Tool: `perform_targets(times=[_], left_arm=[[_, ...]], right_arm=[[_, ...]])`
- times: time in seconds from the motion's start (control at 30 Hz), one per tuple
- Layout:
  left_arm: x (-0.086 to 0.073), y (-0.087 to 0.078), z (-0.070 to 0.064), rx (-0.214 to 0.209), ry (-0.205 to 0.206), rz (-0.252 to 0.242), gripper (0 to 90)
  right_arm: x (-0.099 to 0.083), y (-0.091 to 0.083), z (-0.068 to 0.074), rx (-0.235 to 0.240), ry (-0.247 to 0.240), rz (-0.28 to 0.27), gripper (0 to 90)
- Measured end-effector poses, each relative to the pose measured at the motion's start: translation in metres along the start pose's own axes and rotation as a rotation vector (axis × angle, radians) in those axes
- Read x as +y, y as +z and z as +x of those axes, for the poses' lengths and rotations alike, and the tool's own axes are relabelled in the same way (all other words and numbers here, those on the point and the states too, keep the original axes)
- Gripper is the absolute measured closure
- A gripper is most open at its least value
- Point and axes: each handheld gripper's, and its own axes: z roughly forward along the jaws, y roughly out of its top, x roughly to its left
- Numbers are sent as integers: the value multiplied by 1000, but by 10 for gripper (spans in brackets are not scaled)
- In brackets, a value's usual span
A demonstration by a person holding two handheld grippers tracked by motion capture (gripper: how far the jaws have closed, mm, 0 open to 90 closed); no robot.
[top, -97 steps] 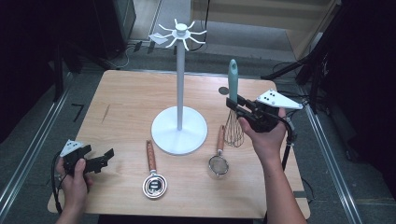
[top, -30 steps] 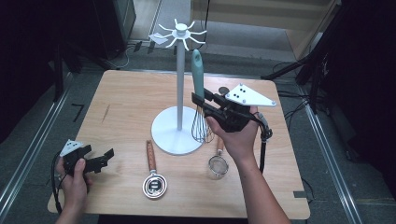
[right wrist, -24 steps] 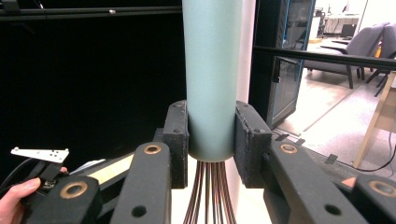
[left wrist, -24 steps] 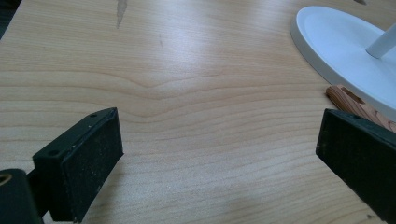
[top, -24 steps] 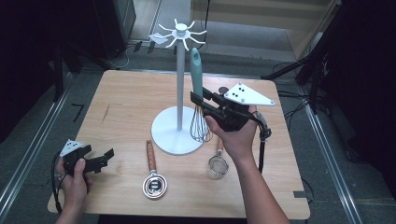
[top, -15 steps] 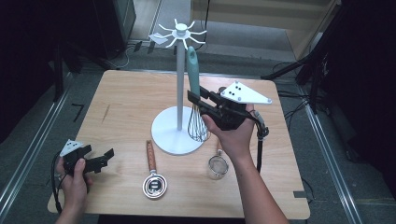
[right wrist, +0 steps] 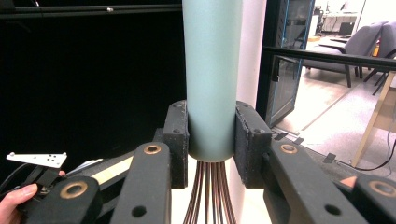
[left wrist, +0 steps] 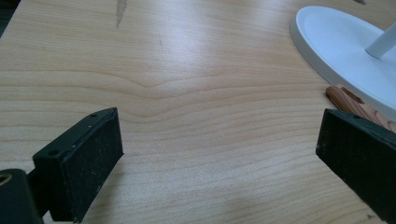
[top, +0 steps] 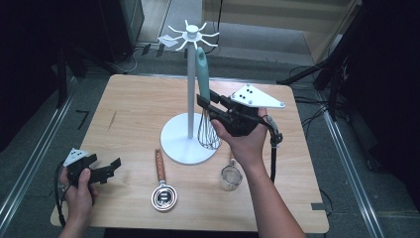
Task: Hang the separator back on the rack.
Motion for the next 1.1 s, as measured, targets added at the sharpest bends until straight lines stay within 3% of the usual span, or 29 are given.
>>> perform_targets(times=[0.83, 1.1], left_arm=[[0, 0, 0, -1, -1, 0, 6], [0, 0, 0, -1, -1, 0, 6]], right_arm=[[-1, 12, -1, -25, 3, 11, 706], [-2, 14, -4, 0, 28, 4, 690]])
